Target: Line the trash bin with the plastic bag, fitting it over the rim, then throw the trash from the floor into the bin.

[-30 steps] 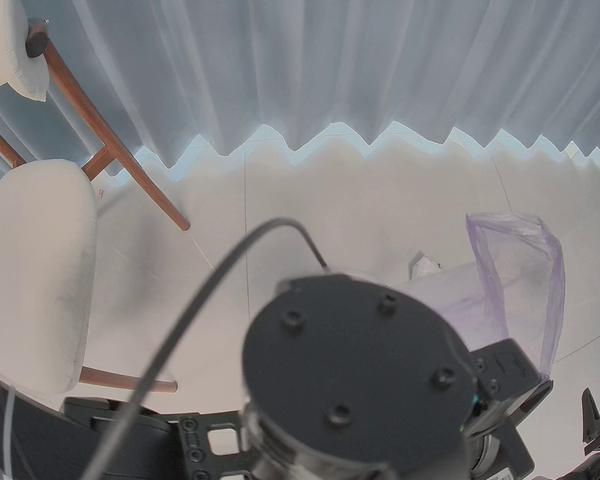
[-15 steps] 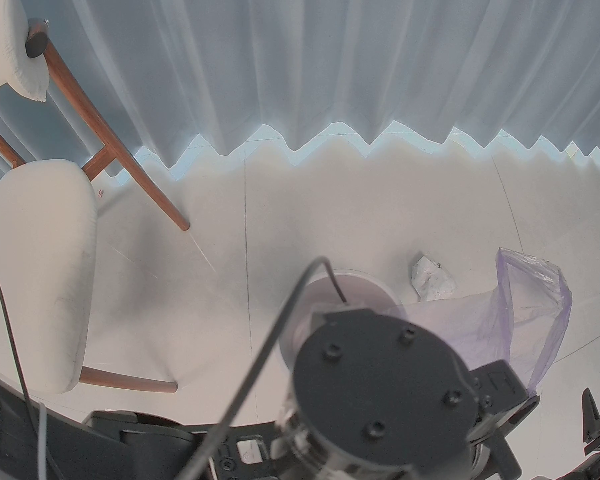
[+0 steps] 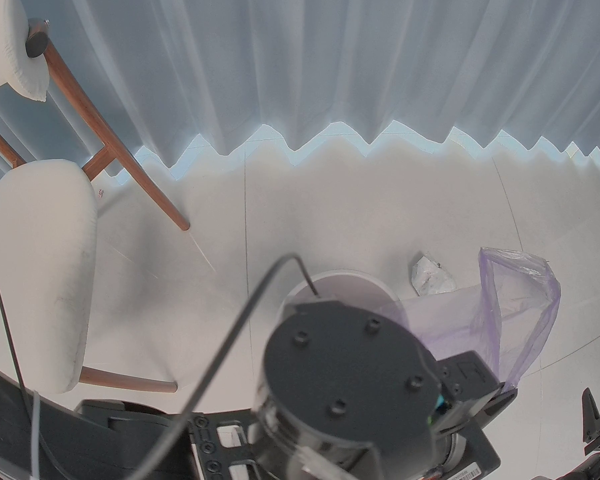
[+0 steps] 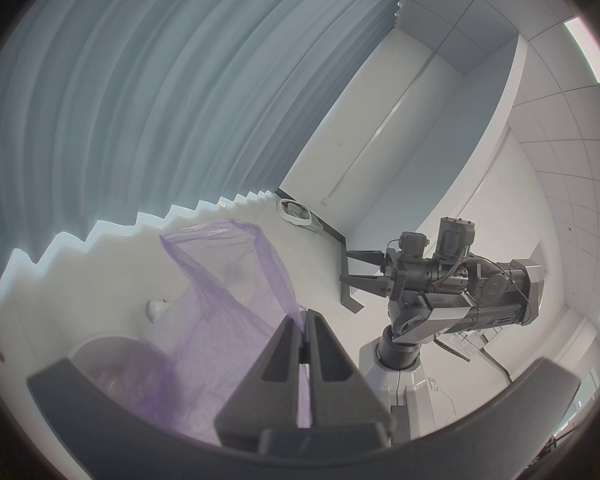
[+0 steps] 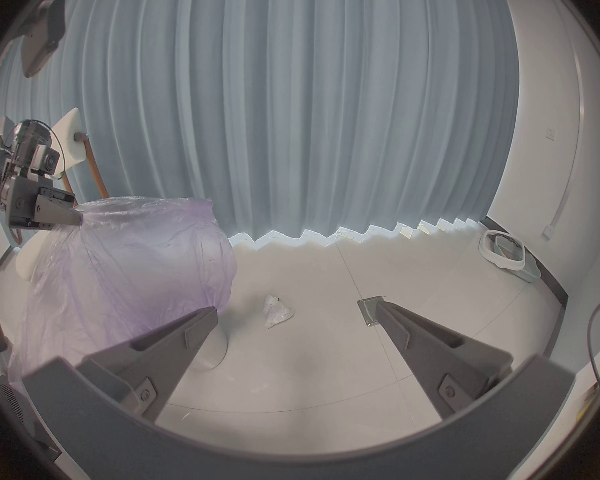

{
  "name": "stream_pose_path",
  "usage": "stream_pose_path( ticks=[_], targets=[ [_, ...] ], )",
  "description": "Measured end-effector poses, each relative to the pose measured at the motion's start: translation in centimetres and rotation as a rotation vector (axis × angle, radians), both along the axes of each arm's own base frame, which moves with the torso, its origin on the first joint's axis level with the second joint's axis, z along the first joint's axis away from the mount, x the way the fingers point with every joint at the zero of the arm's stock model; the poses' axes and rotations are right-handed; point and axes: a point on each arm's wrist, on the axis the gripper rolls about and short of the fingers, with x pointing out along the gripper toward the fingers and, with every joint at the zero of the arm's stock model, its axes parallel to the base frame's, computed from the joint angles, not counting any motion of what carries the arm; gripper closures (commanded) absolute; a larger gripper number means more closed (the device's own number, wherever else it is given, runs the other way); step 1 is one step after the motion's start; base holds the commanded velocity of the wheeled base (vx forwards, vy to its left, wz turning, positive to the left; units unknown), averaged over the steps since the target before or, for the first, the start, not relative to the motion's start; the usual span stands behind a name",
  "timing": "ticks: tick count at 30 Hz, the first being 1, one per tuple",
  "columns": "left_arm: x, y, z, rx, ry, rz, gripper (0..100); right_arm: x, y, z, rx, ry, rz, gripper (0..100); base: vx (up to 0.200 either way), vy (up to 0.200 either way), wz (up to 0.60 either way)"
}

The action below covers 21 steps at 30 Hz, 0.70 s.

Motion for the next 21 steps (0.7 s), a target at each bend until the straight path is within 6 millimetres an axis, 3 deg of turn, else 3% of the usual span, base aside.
stream_pose_path(
  ticks=[7,21],
  targets=[
    [1.7,2.1,0.1,0.004,0.001,0.070,100,0.0,0.0,0.0,0.000,0.000,0.000,0,0.000,0.000,0.00],
    [5.9,8.4,2.0,-0.033,-0.030,0.291,100,0.0,0.0,0.0,-0.001,0.000,0.001,0,0.000,0.000,0.00]
  ],
)
